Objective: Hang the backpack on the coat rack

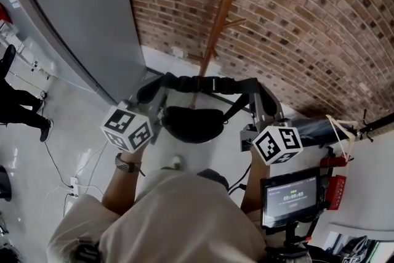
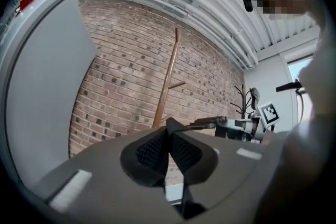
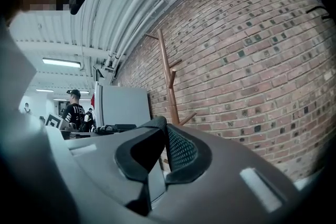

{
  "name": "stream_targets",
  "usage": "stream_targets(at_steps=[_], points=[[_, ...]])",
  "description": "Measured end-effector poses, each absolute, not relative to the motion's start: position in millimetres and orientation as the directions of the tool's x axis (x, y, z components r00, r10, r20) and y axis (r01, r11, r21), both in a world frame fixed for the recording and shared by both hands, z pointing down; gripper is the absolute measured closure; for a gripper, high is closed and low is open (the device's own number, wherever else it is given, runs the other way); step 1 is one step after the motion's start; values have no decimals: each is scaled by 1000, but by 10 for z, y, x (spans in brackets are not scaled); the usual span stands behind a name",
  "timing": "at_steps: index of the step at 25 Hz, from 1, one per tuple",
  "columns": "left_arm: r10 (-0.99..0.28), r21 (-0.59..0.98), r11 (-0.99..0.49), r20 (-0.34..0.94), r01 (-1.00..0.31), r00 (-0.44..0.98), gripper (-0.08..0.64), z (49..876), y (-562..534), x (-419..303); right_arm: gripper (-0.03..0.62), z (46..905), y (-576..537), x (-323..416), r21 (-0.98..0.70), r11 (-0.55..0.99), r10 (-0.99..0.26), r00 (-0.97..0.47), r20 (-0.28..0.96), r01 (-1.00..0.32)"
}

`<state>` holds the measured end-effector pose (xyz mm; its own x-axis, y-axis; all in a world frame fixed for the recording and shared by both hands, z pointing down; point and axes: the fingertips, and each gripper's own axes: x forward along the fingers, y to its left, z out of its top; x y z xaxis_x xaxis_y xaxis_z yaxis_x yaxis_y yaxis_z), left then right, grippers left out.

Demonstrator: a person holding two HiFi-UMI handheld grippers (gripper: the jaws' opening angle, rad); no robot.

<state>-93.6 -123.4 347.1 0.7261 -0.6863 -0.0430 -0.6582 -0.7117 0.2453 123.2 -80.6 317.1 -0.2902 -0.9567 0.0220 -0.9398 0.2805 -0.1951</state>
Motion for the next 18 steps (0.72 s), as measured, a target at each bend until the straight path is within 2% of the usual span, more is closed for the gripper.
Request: stream_targets(at_steps=[18], points=[[-701, 300, -667, 57, -682, 711, 555, 3785, -1839, -674, 584, 3538, -1625, 1508, -318, 323, -923, -370, 101, -891]])
